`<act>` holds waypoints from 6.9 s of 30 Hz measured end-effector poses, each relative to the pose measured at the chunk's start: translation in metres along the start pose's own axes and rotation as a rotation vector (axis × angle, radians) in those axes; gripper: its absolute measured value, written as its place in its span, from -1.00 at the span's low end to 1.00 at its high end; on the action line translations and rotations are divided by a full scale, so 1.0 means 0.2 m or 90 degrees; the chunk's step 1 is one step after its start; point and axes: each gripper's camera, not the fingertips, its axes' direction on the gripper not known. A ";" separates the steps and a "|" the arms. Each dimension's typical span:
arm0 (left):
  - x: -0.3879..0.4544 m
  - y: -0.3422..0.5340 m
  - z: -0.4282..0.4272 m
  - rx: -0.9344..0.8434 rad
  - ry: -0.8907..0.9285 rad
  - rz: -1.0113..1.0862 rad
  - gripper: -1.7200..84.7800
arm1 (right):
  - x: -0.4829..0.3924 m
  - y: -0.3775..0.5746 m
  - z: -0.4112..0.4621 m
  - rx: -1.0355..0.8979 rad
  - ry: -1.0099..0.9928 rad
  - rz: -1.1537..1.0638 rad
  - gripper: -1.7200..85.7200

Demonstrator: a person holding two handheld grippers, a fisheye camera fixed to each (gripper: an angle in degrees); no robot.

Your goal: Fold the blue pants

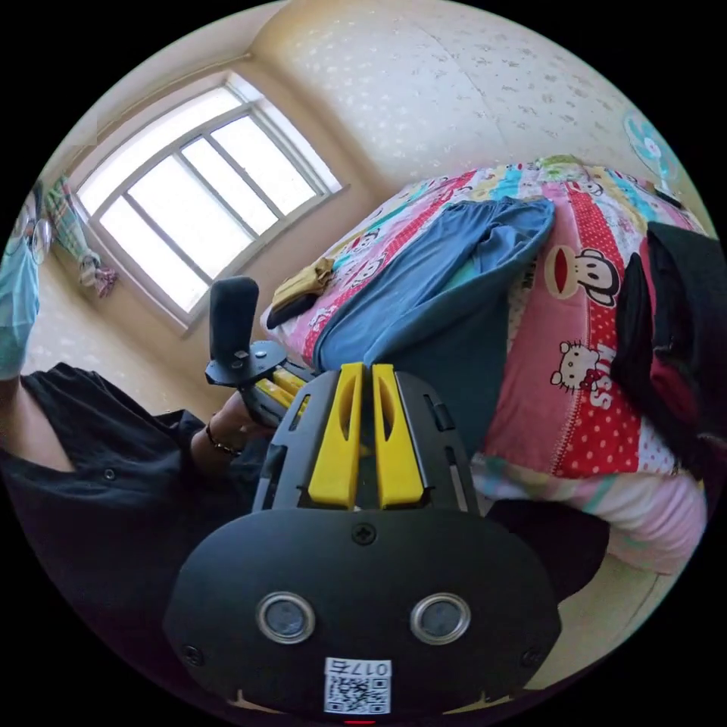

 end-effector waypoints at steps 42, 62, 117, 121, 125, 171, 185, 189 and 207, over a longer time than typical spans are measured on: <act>-0.81 1.38 -0.97 0.179 -0.165 -0.561 -0.78 | 0.46 -2.24 2.19 -0.025 0.260 -0.092 -0.77; -1.44 0.81 -0.94 0.235 -0.174 -0.535 -0.74 | 0.67 -0.61 1.64 -0.091 -0.179 0.162 -0.78; -0.83 0.73 -1.51 0.348 0.239 -0.110 -0.94 | 0.55 -0.43 -0.19 0.074 -0.422 -0.136 -0.95; -0.30 0.56 -1.86 0.407 0.232 0.099 -0.95 | 0.15 -0.51 -0.81 0.188 -0.409 -0.333 -0.95; 0.10 0.38 -2.10 0.448 0.179 0.234 -0.95 | -0.18 -0.60 -1.32 0.307 -0.277 -0.396 -0.95; -1.74 0.18 -0.70 0.216 0.055 -0.561 -0.57 | 1.76 -0.23 0.07 -0.004 -0.123 0.320 -0.56; -0.99 0.20 -0.85 0.266 0.309 -0.308 -0.78 | 1.13 0.21 -0.36 0.167 -0.495 0.123 -0.81; -0.80 -0.21 -0.90 0.242 0.217 -0.235 -0.78 | 1.14 0.04 -0.65 0.186 -0.411 0.057 -0.81; -0.66 -1.50 0.41 -0.033 0.100 -0.145 -0.89 | 1.72 0.36 -1.55 0.232 0.215 0.523 -0.71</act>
